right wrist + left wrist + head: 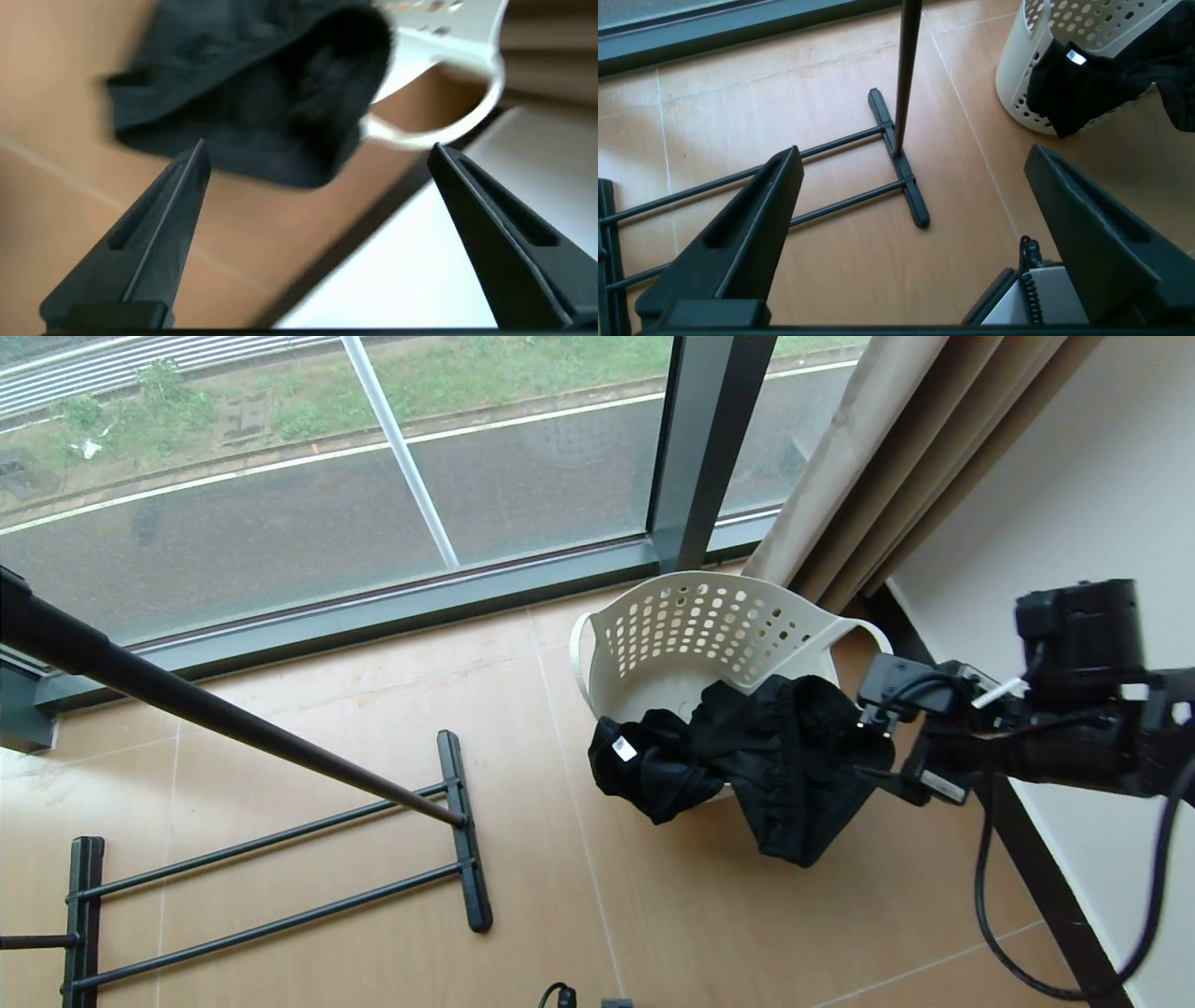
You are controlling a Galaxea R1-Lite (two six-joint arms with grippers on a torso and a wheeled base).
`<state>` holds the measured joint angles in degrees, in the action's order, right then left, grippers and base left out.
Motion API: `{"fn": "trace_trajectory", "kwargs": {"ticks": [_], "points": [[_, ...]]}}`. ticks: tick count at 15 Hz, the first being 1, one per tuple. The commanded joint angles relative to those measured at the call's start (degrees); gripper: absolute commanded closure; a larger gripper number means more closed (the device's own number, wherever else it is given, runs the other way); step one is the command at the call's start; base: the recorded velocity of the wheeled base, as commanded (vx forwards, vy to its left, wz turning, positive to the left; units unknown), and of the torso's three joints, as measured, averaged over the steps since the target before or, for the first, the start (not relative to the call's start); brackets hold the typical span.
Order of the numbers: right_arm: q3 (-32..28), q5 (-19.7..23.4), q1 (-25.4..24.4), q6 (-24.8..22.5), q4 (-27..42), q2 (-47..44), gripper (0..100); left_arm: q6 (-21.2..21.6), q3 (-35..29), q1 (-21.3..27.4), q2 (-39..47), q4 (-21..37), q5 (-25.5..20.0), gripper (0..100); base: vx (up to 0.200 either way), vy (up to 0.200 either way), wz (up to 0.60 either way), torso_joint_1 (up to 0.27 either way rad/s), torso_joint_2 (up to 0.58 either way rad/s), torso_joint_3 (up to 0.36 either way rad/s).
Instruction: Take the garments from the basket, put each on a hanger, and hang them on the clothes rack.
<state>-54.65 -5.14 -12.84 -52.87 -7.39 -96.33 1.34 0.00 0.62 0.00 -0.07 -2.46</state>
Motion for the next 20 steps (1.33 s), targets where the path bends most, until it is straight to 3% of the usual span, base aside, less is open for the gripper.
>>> {"fn": "trace_trajectory", "kwargs": {"ticks": [1,4,7,17,18,20], "points": [[-12.67,-5.58,-0.26,-7.69,-0.08,-14.68,0,-0.02,0.00,-0.01,0.00,-0.01,0.00,0,0.000,0.000,0.00,0.000,0.00,0.000],[-22.43,-6.11,-0.17,-8.13,0.18,-21.79,0,-0.11,0.00,-0.01,0.00,-0.01,0.00,0,0.000,0.000,0.00,0.000,0.00,0.000],[-26.82,-7.25,0.09,-8.13,2.99,-24.17,0,-0.11,0.00,-0.01,0.00,-0.01,0.00,0,0.000,0.000,0.00,0.000,0.00,0.000],[-32.80,-7.78,1.76,-7.86,3.52,-27.07,0,-0.11,0.00,-0.01,0.00,-0.01,0.00,0,0.000,0.000,0.00,0.000,0.00,0.000],[-32.71,-7.78,1.76,-7.77,3.52,-27.07,100,-0.11,0.00,-0.01,0.00,-0.01,0.00,0,0.000,0.000,0.00,0.000,0.00,0.000],[-32.19,-7.78,1.76,-7.33,3.61,-27.07,100,-0.11,0.00,-0.01,0.00,-0.01,0.00,0,0.000,0.000,0.00,0.000,0.00,0.000]]}}
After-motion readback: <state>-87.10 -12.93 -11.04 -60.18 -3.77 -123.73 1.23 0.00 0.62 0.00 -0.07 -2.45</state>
